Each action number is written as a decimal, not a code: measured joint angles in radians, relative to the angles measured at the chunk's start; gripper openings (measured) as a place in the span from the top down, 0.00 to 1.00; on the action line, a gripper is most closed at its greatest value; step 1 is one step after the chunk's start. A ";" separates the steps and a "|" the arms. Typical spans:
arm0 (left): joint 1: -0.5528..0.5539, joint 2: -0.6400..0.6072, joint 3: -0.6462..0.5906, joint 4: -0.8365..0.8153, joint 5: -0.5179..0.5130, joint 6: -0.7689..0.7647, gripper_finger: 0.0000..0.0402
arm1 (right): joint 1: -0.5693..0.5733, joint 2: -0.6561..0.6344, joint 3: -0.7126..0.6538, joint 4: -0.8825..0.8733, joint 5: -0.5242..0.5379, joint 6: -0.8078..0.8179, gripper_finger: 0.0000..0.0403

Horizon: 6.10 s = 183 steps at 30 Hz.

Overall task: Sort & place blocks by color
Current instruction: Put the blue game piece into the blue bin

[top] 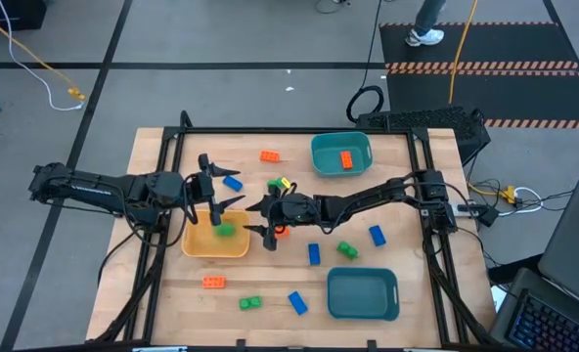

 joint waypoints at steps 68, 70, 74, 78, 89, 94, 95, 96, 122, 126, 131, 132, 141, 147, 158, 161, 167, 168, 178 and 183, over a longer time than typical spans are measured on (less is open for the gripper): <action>0.001 0.000 0.000 -0.051 -0.009 -0.025 0.23 | 0.073 -0.467 -0.476 -1.546 -0.139 0.930 0.31; 0.001 0.000 0.000 -0.051 -0.009 -0.025 0.23 | 0.070 -0.467 -0.501 -1.508 -0.139 0.923 0.31; 0.001 0.000 0.000 -0.051 -0.009 -0.025 0.23 | 0.062 -0.470 -0.534 -1.443 -0.140 0.889 0.33; 0.001 0.000 0.000 -0.051 -0.009 -0.025 0.23 | 0.057 -0.470 -0.538 -1.437 -0.142 0.842 0.40; 0.001 0.000 0.000 -0.051 -0.009 -0.023 0.23 | 0.045 -0.560 -0.542 -1.461 -0.090 0.750 0.67; 0.001 0.000 0.000 -0.051 -0.009 -0.022 0.23 | 0.031 -0.668 -0.542 -1.499 -0.078 0.747 0.67; 0.001 0.000 0.000 -0.051 -0.009 -0.022 0.23 | 0.031 -0.695 -0.540 -1.502 -0.080 0.747 0.67; 0.001 0.000 0.000 -0.051 -0.009 -0.022 0.23 | 0.031 -0.722 -0.532 -1.504 -0.085 0.747 0.67; -0.001 0.000 0.000 -0.069 -0.025 -0.068 0.23 | 0.531 -0.780 -0.442 -0.987 -0.183 1.048 0.67; -0.001 0.000 0.000 -0.047 -0.027 -0.048 0.23 | 0.557 -0.724 -0.442 -0.995 -0.185 1.093 0.67; -0.001 0.000 0.000 -0.013 -0.028 -0.007 0.23 | 0.557 -0.692 -0.443 -1.042 -0.184 1.148 0.65; -0.001 0.000 0.000 -0.012 -0.028 0.000 0.23 | 0.557 -0.692 -0.443 -1.053 -0.184 1.156 0.61; -0.001 0.000 0.000 -0.017 -0.027 -0.010 0.23 | 0.535 -0.719 -0.443 -1.070 -0.192 1.149 0.19; -0.006 0.000 0.000 -0.025 -0.025 -0.068 0.23 | 0.451 -0.801 -0.443 -0.940 -0.195 1.035 0.16; -0.048 0.000 0.000 -0.022 -0.025 -0.064 0.23 | 0.174 -0.781 -0.442 -0.758 -0.161 0.661 0.20; -0.048 0.000 0.000 -0.023 -0.025 -0.064 0.23 | 0.127 -0.717 -0.420 -0.780 -0.188 0.612 0.21; -0.048 0.000 0.000 -0.023 -0.026 -0.041 0.23 | 0.091 -0.506 -0.202 -0.960 -0.207 0.509 0.21; -0.048 0.000 0.000 -0.023 -0.026 -0.041 0.23 | 0.091 -0.463 -0.147 -1.038 -0.186 0.487 0.21; -0.048 0.000 0.000 -0.025 -0.026 -0.039 0.23 | 0.090 -0.190 0.212 -1.406 0.023 0.481 0.21; -0.048 0.000 0.000 -0.032 -0.026 -0.039 0.23 | 0.084 -0.148 0.216 -1.425 -0.006 0.633 0.21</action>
